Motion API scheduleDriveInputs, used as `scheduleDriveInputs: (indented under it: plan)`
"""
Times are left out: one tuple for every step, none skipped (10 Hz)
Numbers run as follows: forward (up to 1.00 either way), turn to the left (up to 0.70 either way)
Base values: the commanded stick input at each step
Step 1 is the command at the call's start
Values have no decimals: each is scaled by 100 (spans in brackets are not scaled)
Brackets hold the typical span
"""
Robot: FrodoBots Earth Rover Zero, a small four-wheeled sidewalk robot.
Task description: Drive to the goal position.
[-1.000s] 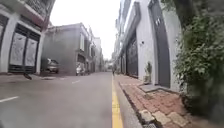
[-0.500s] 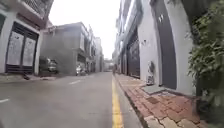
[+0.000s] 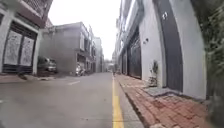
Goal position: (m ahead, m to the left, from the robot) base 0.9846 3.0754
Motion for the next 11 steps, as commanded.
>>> scheduleDriveInputs:
  plan:
    - [47,1]
    - [47,1]
    - [47,1]
    - [47,1]
    - [47,1]
    - [47,1]
    - [47,1]
    - [47,1]
    - [47,-17]
    - [47,-33]
    - [47,-15]
